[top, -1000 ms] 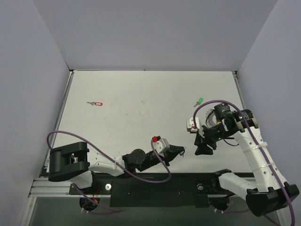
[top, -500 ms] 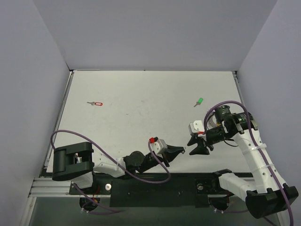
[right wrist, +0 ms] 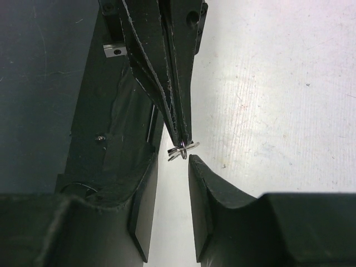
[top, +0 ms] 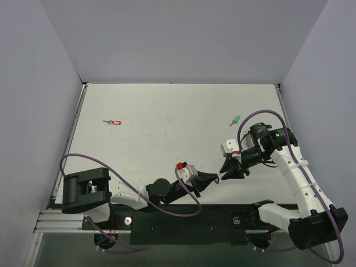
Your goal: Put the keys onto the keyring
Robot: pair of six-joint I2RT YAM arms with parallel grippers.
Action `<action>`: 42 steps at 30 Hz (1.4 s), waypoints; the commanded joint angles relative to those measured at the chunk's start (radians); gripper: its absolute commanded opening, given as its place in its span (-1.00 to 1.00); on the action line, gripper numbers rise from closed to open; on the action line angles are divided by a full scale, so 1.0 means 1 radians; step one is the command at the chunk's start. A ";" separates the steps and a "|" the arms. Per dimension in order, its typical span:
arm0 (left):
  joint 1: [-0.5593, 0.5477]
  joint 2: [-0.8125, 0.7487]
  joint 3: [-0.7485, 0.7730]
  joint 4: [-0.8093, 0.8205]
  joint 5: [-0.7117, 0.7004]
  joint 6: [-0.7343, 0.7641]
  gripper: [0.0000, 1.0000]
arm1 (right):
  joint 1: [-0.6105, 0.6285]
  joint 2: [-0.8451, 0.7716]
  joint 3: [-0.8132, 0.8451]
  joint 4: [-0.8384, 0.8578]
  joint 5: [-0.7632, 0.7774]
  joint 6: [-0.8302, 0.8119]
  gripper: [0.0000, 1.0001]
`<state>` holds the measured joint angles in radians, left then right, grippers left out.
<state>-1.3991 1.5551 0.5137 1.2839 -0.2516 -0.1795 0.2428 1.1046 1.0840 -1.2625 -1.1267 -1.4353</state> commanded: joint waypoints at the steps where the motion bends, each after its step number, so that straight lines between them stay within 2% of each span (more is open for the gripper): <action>1: -0.005 -0.021 0.020 0.345 0.015 0.000 -1.00 | -0.004 0.021 -0.013 -0.026 -0.067 -0.039 -0.52; 28: -0.005 -0.015 0.023 0.359 0.018 -0.005 -1.00 | 0.016 0.066 -0.033 -0.046 -0.082 -0.091 -0.76; 32: -0.005 -0.018 0.020 0.359 0.018 -0.005 -1.00 | 0.024 0.067 -0.033 -0.048 -0.074 -0.091 -0.83; 36: -0.005 -0.018 0.020 0.361 0.017 -0.006 -1.00 | 0.033 0.066 -0.035 -0.048 -0.070 -0.091 -1.00; 42: -0.005 -0.026 0.005 0.354 -0.024 -0.017 -0.98 | 0.030 0.046 -0.030 -0.046 -0.044 -0.036 -1.00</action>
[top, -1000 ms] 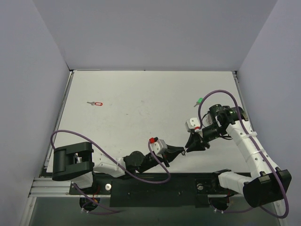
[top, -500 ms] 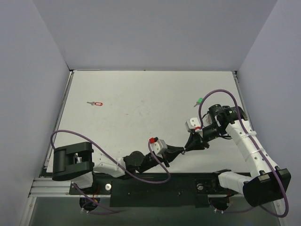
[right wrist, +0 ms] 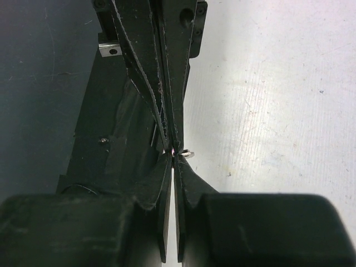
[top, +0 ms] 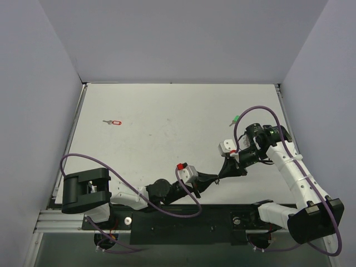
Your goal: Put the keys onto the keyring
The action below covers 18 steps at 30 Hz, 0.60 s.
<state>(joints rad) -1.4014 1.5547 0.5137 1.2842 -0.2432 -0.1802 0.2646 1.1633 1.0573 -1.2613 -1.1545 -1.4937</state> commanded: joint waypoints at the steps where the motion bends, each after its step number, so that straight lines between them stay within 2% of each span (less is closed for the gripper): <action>1: -0.002 -0.033 -0.006 0.348 -0.050 -0.021 -0.83 | 0.007 -0.023 0.001 -0.047 -0.008 0.047 -1.00; 2: -0.002 -0.048 -0.015 0.333 -0.057 -0.022 -0.59 | 0.002 -0.031 0.003 -0.047 0.010 0.061 -1.00; 4: -0.004 -0.086 -0.053 0.298 -0.085 -0.024 -0.30 | -0.002 -0.045 0.007 -0.046 0.045 0.110 -1.00; 9: -0.004 -0.229 -0.121 0.124 -0.125 -0.005 -0.05 | -0.005 -0.050 0.055 -0.049 0.208 0.292 -1.00; 13: -0.001 -0.393 -0.101 -0.228 -0.139 0.008 0.12 | -0.008 -0.040 0.076 -0.070 0.369 0.392 -1.00; 15: 0.002 -0.467 -0.057 -0.533 -0.146 0.013 0.21 | -0.014 -0.040 0.075 -0.076 0.459 0.433 -1.00; 18: 0.008 -0.570 0.031 -0.781 -0.168 0.031 0.24 | -0.024 -0.039 0.053 -0.096 0.582 0.475 -1.00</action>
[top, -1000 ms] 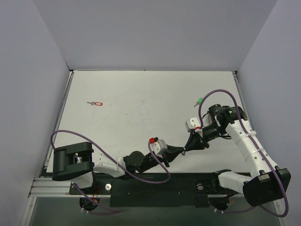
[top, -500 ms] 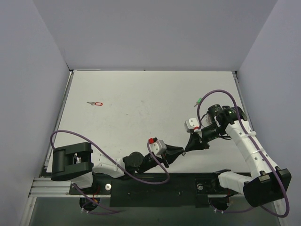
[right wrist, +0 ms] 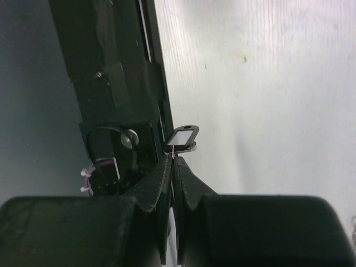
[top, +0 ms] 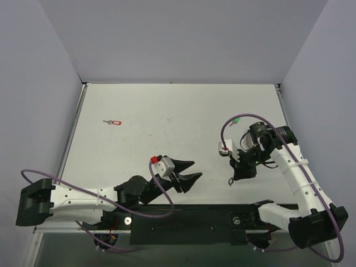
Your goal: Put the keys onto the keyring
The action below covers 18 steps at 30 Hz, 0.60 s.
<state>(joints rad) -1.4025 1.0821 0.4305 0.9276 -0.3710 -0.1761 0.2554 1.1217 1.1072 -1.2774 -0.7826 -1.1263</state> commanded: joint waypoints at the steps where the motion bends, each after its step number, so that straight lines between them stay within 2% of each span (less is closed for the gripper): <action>1: 0.011 -0.135 0.152 -0.541 -0.045 0.033 0.24 | -0.027 0.001 -0.009 -0.082 0.257 0.118 -1.00; 5: 0.016 -0.223 0.252 -0.810 -0.065 0.105 0.29 | -0.076 0.023 -0.078 -0.059 0.396 0.146 -1.00; 9: 0.023 -0.266 0.287 -0.972 -0.094 0.225 0.38 | -0.123 0.104 -0.132 0.033 0.520 0.203 -1.00; 12: 0.037 -0.287 0.252 -0.995 -0.109 0.315 0.43 | -0.133 0.177 -0.145 0.146 0.591 0.265 -1.00; 18: 0.057 -0.326 0.104 -0.871 -0.095 0.372 0.44 | -0.130 0.340 -0.075 0.251 0.605 0.352 -1.00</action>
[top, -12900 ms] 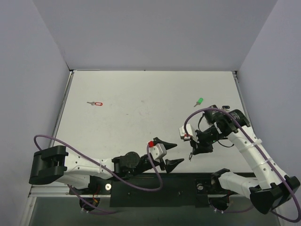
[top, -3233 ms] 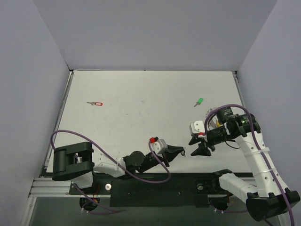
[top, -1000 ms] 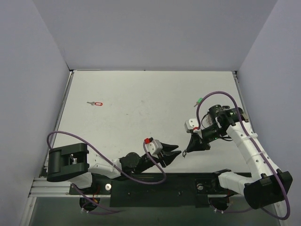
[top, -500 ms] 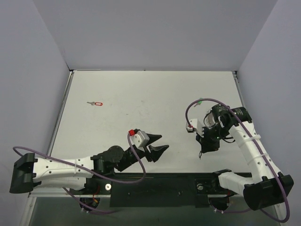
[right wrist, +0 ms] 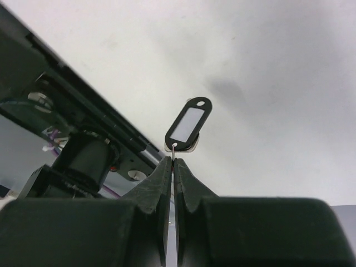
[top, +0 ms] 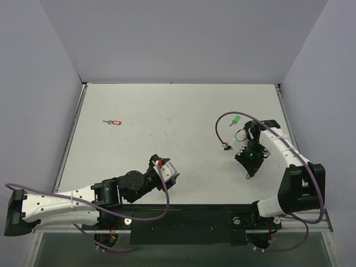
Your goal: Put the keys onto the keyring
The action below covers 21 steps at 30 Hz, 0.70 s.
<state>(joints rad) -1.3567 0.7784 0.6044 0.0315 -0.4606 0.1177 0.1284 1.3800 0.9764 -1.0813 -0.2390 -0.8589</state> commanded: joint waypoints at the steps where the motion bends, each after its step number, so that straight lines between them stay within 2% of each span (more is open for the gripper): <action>1: 0.011 -0.025 -0.083 0.034 0.002 0.083 0.44 | -0.001 0.105 0.077 0.057 0.058 0.095 -1.00; 5: -0.002 -0.027 -0.114 0.068 0.002 0.092 0.44 | 0.014 0.232 0.143 0.067 0.050 0.127 -1.00; 14: -0.015 -0.047 -0.112 0.057 0.005 0.080 0.44 | 0.117 0.412 0.268 0.101 0.086 0.208 -1.00; 21: -0.013 -0.113 -0.159 0.097 0.023 -0.055 0.44 | 0.192 0.545 0.370 0.090 0.118 0.239 -1.00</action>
<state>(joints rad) -1.3666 0.7063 0.4690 0.0574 -0.4553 0.1535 0.2916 1.8858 1.2968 -0.9333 -0.1623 -0.6529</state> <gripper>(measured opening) 0.720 0.004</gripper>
